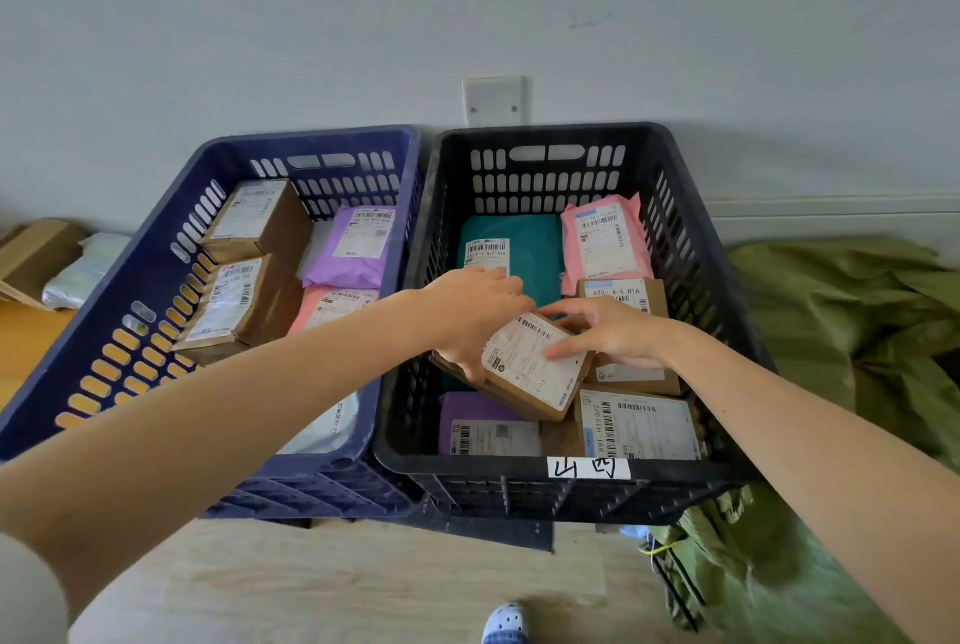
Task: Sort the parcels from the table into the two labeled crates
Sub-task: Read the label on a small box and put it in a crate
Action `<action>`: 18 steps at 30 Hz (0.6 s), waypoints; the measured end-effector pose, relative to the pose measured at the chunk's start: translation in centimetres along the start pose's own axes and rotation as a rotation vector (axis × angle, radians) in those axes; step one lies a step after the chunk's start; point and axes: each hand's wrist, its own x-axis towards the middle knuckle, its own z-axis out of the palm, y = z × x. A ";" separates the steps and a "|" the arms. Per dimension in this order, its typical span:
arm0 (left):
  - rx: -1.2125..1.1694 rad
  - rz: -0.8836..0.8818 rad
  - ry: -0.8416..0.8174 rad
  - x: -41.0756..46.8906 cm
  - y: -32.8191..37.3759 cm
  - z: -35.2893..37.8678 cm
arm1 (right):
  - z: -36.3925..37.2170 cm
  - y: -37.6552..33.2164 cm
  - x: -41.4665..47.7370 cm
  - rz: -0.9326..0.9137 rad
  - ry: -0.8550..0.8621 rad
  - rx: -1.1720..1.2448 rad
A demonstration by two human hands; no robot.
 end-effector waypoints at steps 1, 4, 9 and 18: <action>-0.005 -0.007 0.007 0.0 0.1 0.0 | -0.1 -0.2 -0.1 -0.006 0.000 0.000; -0.071 -0.048 0.012 -0.3 0.3 -0.1 | -0.6 -0.7 -0.2 -0.006 0.013 -0.026; -0.138 -0.092 -0.039 -1.3 0.7 0.5 | 0.0 -0.9 0.0 0.026 -0.015 -0.106; -0.224 -0.104 -0.046 -1.8 1.4 1.9 | 1.4 -1.5 0.5 0.090 -0.063 -0.272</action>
